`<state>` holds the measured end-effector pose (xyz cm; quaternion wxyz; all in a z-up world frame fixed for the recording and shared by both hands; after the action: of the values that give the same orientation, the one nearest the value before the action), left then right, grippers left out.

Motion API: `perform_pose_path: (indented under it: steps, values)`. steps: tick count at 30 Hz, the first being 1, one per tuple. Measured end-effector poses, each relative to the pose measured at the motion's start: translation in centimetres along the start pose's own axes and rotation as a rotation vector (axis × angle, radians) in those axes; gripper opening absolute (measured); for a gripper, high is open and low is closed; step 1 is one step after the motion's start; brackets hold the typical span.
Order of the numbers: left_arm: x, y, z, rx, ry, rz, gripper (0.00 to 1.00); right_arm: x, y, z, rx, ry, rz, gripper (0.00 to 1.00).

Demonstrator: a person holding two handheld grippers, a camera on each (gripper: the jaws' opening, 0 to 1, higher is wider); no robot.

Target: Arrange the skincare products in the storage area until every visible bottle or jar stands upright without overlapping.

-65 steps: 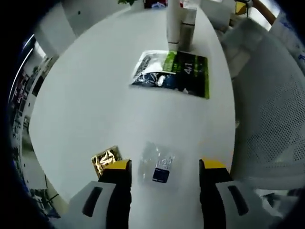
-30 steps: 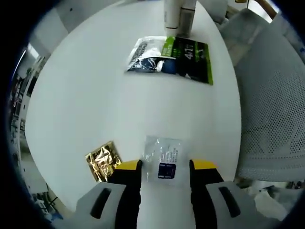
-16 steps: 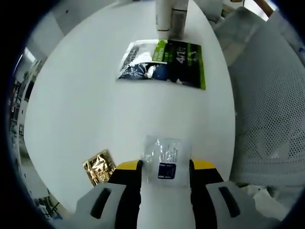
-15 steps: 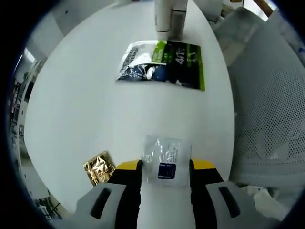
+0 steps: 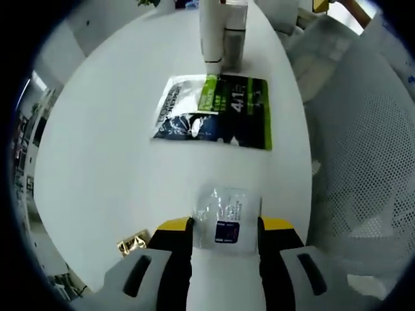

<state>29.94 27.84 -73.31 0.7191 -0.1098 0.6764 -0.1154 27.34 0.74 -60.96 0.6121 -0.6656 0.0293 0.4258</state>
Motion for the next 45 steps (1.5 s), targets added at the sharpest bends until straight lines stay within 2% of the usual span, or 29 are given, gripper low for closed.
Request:
perform_pose_path:
  steps: [7,16,31,45]
  values:
    - [0.5,-1.5,-0.2,-0.011,0.010,-0.014,0.37,-0.2,0.0,-0.1,0.005,0.005,-0.006,1.00]
    - [1.4,-2.5,-0.6,-0.004,0.031,-0.010,0.37,-0.4,0.3,-0.2,0.011,0.010,-0.006,1.00]
    - [2.3,-3.4,-0.7,0.004,0.041,-0.007,0.37,-0.4,0.6,-0.7,0.019,0.024,0.005,1.00]
    - [2.6,-3.8,-0.7,-0.011,0.010,-0.018,0.37,-0.3,0.6,-0.8,0.015,0.024,0.006,1.00]
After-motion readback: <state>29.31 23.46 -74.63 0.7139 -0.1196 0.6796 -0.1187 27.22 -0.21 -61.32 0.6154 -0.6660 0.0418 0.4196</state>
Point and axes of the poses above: the point that each gripper's makers call its tool centre point, and the gripper's own axes: x roughly forward along the fingers, z roughly to its left, y roughly out of its underside, the point moved 1 cm from there along -x, roughly backward along the fingers, and after that the axes turned 11 degrees about x, right-handed, at the moved point
